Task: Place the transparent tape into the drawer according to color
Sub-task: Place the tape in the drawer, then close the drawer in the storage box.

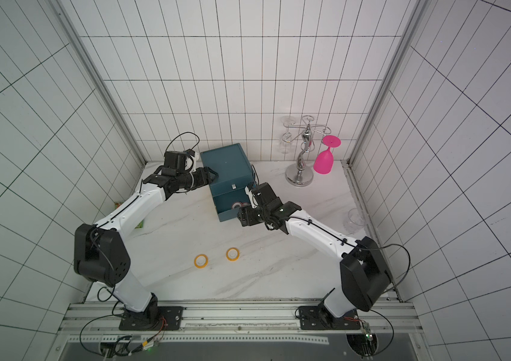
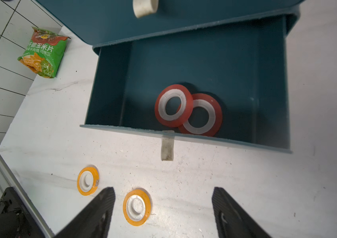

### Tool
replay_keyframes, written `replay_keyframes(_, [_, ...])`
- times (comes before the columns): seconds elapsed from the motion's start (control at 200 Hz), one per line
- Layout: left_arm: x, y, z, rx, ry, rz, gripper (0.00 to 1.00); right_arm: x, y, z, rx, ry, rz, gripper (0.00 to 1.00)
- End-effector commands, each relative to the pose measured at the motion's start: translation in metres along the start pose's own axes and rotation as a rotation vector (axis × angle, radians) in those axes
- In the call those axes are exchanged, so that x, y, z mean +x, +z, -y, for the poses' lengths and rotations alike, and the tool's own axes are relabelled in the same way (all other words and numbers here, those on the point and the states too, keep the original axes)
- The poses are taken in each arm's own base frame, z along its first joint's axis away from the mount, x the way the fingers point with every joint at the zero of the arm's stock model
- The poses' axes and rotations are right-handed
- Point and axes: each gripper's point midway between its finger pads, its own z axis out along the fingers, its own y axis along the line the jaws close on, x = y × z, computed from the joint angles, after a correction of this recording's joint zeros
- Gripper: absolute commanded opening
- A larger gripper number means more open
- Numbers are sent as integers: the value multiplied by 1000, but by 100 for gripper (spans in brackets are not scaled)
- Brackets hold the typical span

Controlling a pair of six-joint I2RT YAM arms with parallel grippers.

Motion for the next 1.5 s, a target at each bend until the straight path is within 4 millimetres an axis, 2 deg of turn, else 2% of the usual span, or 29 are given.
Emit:
replay_keyframes(0.0, [4,4,-7,-38,16,-22,71,-8,14,0,-24,16,60,76])
replay_keyframes(0.23, [5,5,-8,-39,21,-34,70,-16,34,5,23,-26,129,70])
replay_keyframes(0.42, [6,6,-8,-33,19,-43,70,-26,46,7,61,-63,193,50])
replay_keyframes(0.52, [7,7,-7,-24,16,-50,70,-33,50,6,63,-77,219,46])
replay_keyframes(0.955, [11,7,-5,-10,19,-68,70,-65,76,4,88,-137,349,46])
replay_keyframes(1.494, [15,8,-3,7,21,-87,70,-86,95,1,84,-146,440,47])
